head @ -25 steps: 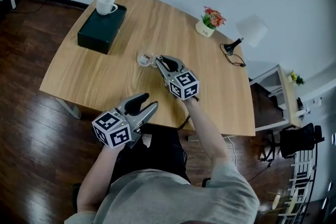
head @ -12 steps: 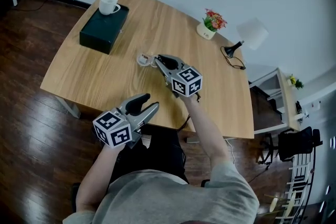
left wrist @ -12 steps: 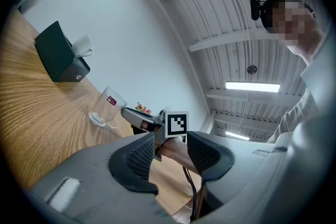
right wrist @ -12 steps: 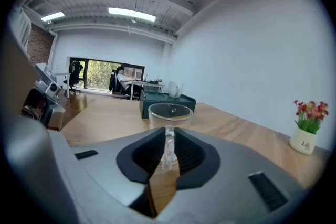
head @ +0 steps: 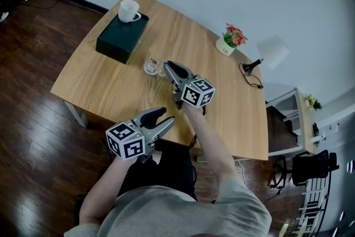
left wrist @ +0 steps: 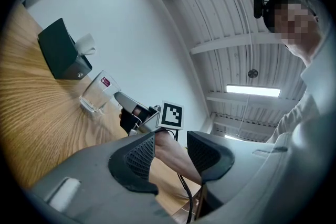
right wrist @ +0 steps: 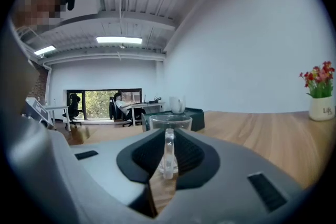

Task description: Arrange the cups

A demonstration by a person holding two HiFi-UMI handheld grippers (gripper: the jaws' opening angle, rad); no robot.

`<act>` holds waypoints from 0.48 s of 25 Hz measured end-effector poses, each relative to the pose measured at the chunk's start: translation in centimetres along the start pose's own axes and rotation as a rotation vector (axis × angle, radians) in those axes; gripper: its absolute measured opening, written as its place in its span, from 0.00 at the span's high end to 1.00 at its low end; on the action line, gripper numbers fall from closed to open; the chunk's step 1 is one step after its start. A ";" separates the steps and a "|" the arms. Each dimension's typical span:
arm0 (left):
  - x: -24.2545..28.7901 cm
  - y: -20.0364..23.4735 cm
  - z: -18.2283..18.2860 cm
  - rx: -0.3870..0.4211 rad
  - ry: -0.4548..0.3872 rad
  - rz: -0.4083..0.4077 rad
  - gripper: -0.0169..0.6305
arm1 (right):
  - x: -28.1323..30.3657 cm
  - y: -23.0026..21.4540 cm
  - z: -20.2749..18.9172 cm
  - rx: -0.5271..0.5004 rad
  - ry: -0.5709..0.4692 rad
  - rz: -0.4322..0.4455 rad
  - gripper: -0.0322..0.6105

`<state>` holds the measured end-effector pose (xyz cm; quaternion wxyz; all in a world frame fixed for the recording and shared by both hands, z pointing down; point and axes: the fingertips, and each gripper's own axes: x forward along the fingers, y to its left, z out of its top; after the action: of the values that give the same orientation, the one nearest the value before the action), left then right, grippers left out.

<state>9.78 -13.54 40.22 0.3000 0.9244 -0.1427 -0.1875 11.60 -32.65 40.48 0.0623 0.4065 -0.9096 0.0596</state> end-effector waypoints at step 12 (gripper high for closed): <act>-0.2 0.3 0.5 -0.020 -0.011 0.003 0.70 | 2.0 1.6 -0.1 0.014 0.000 0.029 0.85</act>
<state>9.32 -13.91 40.05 0.3087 0.9201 -0.1438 -0.1936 9.09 -33.02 40.83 0.0584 0.3936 -0.9150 0.0668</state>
